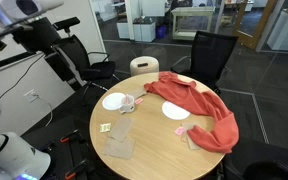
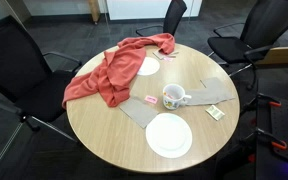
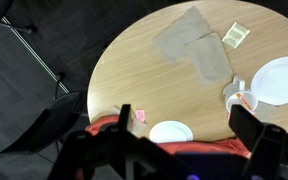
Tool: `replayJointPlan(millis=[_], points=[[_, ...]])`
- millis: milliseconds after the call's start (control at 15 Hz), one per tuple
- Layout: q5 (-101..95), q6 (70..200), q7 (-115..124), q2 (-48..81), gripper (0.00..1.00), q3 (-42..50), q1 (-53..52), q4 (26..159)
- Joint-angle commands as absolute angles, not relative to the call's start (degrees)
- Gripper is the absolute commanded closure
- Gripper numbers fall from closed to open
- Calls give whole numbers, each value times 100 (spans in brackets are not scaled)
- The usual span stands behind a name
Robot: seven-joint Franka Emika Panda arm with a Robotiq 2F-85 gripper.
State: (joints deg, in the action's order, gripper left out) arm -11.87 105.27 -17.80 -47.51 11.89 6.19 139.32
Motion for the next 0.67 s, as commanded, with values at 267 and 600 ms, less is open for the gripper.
replayJointPlan(millis=[267,600], points=[[-1208,10513,-1756,-4753,0,1212,579,13920],[-1147,11285,-2162,-4561,0,1251,172,13998]])
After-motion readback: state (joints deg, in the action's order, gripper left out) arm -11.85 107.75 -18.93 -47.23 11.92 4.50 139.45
